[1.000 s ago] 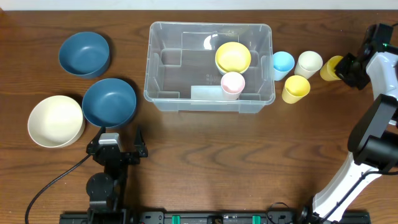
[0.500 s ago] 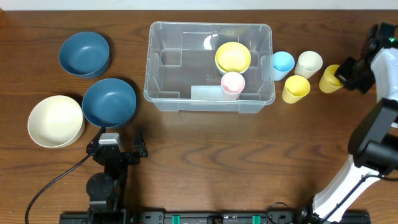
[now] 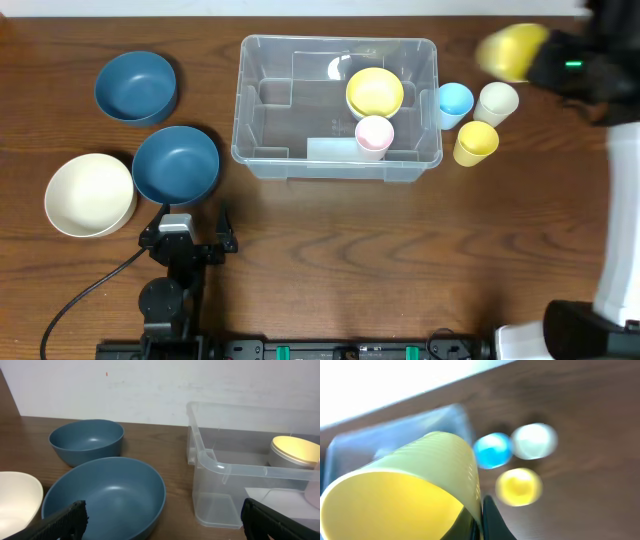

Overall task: Pack container
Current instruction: 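Carry the yellow cup into the container and drop it onto the pink cup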

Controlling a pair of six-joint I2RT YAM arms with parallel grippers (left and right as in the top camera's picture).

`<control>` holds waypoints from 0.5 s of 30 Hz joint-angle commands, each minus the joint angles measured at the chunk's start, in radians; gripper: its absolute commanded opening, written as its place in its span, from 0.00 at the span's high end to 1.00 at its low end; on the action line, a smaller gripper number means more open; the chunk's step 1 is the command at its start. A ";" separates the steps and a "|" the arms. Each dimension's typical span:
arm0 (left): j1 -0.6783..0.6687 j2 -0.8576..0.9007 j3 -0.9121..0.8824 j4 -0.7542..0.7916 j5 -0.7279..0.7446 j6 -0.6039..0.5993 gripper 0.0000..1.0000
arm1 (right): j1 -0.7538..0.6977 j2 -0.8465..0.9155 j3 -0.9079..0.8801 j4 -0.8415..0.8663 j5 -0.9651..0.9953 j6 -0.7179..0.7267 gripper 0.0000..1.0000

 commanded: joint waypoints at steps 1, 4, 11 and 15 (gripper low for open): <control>0.003 -0.006 -0.016 -0.036 0.003 0.014 0.02 | 0.150 0.074 -0.019 -0.014 0.035 0.005 0.98; 0.003 -0.006 -0.016 -0.036 0.004 0.014 0.02 | 0.250 0.123 -0.019 -0.039 0.086 0.027 0.98; 0.003 -0.006 -0.016 -0.036 0.003 0.014 0.02 | 0.360 0.282 -0.019 -0.098 0.090 0.026 0.99; 0.003 -0.006 -0.016 -0.036 0.004 0.014 0.02 | 0.382 0.343 -0.019 -0.093 0.089 0.026 0.99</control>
